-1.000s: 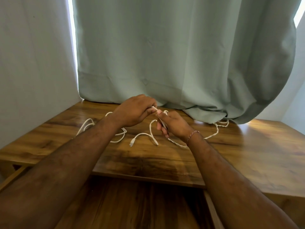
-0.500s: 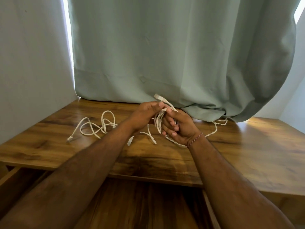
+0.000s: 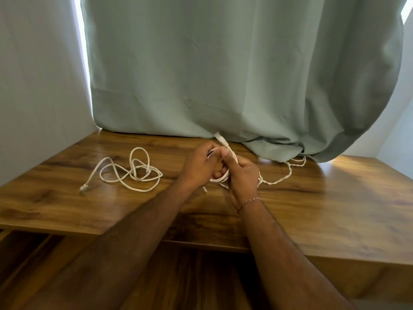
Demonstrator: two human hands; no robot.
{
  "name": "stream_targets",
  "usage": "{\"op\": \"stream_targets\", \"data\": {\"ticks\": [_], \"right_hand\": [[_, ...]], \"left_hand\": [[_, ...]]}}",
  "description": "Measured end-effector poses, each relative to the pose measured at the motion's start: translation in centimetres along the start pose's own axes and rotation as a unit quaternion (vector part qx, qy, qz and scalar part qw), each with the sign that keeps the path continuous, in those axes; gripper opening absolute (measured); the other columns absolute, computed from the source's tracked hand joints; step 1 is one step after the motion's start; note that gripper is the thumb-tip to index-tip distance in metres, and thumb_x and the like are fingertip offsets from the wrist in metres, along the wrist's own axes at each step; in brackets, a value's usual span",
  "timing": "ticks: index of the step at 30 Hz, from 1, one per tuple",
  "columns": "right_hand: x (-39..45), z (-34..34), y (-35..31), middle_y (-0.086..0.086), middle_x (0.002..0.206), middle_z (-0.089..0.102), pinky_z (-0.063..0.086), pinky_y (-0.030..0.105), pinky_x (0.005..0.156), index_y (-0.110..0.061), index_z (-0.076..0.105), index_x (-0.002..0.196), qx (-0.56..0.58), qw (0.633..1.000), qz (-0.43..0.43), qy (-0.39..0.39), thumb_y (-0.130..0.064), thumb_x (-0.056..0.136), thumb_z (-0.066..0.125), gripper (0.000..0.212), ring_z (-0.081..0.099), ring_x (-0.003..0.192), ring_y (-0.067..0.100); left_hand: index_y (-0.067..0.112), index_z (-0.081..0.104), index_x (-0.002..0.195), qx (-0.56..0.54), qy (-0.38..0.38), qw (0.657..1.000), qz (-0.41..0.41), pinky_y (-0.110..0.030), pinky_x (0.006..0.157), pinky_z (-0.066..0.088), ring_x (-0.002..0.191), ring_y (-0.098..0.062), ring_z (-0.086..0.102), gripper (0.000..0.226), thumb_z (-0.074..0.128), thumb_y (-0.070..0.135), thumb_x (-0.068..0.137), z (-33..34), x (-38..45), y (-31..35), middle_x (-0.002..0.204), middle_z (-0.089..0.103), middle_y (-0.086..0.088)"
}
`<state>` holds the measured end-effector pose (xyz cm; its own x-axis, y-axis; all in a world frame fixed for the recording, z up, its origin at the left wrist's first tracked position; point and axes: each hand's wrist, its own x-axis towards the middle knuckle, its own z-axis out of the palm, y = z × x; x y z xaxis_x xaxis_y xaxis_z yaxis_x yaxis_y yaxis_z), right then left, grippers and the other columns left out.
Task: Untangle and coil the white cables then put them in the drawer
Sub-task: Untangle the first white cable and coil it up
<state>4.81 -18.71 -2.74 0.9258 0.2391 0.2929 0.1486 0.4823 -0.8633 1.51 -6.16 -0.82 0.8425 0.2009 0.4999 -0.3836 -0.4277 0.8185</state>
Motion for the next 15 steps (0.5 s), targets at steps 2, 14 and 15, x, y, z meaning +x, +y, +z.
{"op": "stream_targets", "data": {"ticks": [2, 14, 15], "right_hand": [[0.2, -1.7, 0.3, 0.014, 0.059, 0.059, 0.059, 0.034, 0.055, 0.002, 0.066, 0.085, 0.021, 0.999, 0.027, -0.003, -0.025, 0.081, 0.083, 0.032, 0.061, 0.045, 0.024], [0.8, -2.5, 3.0, -0.002, 0.072, 0.07, 0.052, 0.024, 0.063, -0.011, 0.074, 0.086, -0.296, 0.94, -0.138, 0.096, -0.022, 0.107, 0.055, 0.031, 0.062, 0.065, 0.008], [0.9, -2.5, 3.2, -0.002, 0.074, 0.07, 0.053, 0.025, 0.065, -0.012, 0.074, 0.086, -0.311, 0.934, -0.144, 0.098, -0.021, 0.107, 0.055, 0.03, 0.063, 0.068, 0.009]], "left_hand": [[0.02, 0.067, 0.094, 0.04, -0.019, 0.999, 0.001, -0.032, 0.06, 0.051, 0.061, -0.011, 0.065, 0.019, 0.06, 0.036, 0.103, -0.3, 0.5, -0.9, 0.073, 0.069, 0.008], [0.019, 0.065, 0.087, -0.231, 0.003, 0.967, -0.107, -0.031, 0.052, 0.04, 0.048, -0.012, 0.041, 0.024, 0.052, 0.02, 0.108, 2.1, -0.3, -4.1, 0.061, 0.05, 0.002], [0.023, 0.066, 0.083, -0.236, 0.004, 0.966, -0.107, -0.031, 0.052, 0.036, 0.048, -0.011, 0.038, 0.029, 0.052, 0.021, 0.108, 2.1, -0.4, -4.2, 0.062, 0.049, 0.003]]}}
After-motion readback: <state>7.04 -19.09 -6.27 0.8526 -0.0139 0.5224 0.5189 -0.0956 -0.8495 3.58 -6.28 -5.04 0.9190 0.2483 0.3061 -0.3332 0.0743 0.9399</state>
